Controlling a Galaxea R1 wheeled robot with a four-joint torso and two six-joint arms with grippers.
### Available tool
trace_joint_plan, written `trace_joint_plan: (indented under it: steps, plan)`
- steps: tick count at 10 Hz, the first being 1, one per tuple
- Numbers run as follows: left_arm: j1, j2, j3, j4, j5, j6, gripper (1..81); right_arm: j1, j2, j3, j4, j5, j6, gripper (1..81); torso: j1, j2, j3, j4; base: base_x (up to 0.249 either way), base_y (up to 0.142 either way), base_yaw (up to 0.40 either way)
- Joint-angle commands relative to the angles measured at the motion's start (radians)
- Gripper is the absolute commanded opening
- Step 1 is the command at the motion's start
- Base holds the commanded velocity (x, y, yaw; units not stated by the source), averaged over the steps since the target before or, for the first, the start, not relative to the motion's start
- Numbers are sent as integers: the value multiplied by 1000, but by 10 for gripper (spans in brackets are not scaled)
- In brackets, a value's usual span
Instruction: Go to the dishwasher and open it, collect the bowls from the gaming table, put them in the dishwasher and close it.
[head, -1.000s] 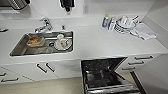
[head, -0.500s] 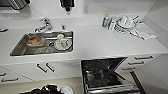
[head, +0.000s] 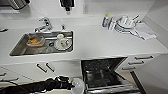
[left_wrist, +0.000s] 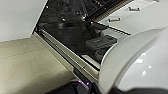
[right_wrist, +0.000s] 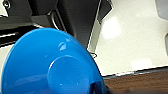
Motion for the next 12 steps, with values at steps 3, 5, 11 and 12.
trace_joint_plan:
  steps: [3, 5, 11, 12]
  plan:
    - [-168, 175, -97, -43, 40, -25, 10, -8, -28, 10, -5, -84, 0, 10, 0, 0, 0, 0, 0, 0, 0]
    - [-220, 263, -148, -61, 57, -25, 10, 1, -23, 10, -5, -84, 1, 10, 0, 0, 0, 0, 0, 0, 0]
    - [-288, 451, -274, -67, 124, -25, 10, 1, -14, 6, -6, -66, 0, 10, 1, 1, -1, 0, 0, 0, 0]
    - [-290, 454, -274, -67, 124, -26, 10, 1, -11, 6, -8, -66, 0, 10, 1, 1, -1, 0, 0, 0, 0]
